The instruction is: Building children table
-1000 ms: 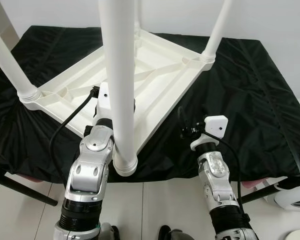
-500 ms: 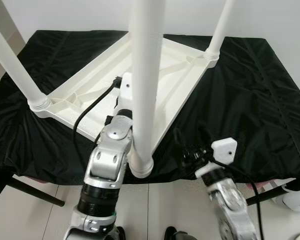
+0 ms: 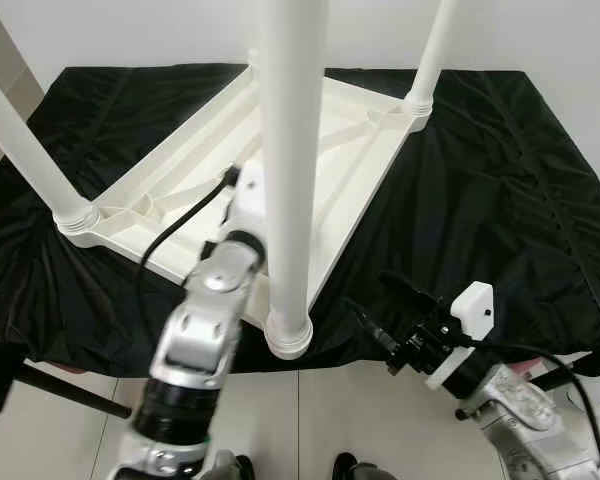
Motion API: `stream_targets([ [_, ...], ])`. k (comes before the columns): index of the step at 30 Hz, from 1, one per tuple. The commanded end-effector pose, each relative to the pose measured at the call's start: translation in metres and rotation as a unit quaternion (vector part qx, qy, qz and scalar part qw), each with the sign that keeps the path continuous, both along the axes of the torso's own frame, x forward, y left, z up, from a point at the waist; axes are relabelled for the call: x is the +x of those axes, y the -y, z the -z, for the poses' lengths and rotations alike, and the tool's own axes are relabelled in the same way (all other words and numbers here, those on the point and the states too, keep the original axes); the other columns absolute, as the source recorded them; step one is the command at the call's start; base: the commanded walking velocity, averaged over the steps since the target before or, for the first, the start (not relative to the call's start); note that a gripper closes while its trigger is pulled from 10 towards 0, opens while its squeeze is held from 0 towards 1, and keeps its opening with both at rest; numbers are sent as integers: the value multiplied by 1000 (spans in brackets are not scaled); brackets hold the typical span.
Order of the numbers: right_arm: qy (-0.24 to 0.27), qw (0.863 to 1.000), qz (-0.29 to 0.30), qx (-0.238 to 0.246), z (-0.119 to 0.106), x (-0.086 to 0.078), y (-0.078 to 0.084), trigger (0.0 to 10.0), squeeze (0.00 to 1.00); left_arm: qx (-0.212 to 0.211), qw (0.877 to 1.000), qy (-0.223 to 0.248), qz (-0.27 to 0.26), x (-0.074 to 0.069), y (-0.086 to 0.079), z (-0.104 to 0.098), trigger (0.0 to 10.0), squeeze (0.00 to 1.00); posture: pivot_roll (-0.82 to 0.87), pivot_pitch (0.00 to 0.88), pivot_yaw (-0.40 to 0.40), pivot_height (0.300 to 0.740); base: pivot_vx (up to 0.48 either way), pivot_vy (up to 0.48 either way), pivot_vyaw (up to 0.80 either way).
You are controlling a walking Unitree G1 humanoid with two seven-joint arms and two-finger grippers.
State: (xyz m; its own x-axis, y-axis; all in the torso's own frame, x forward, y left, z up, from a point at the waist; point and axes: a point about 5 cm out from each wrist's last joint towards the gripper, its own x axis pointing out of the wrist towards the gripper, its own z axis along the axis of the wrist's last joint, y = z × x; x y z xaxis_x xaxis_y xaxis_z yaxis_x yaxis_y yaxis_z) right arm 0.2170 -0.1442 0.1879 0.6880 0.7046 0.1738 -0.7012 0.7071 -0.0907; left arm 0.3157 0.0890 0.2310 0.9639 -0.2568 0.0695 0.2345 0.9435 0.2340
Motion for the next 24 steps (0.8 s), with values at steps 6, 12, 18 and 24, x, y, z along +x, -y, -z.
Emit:
stream_targets([
  [6, -2, 996, -82, -36, -5, -5, -5, 10000, 0, 44, 999, -9, -29, -3, -33, 12, 10000, 0, -34, 198, 67, 740, 0, 0, 0],
  [12, -6, 992, -115, -46, -10, 4, -8, 10000, 0, 75, 995, -18, -55, -6, -62, 17, 10000, 0, -17, 203, 56, 740, 0, 0, 0],
  [18, 1, 984, -166, -61, -10, 15, -19, 10000, 0, 106, 991, -27, -82, -12, -92, 19, 10000, 0, 10, 208, 39, 740, 0, 0, 0],
  [24, 1, 977, -201, -67, -8, 20, -27, 10000, 0, 121, 988, -38, -88, -15, -106, 22, 10000, 0, 28, 209, 31, 740, 0, 0, 0],
])
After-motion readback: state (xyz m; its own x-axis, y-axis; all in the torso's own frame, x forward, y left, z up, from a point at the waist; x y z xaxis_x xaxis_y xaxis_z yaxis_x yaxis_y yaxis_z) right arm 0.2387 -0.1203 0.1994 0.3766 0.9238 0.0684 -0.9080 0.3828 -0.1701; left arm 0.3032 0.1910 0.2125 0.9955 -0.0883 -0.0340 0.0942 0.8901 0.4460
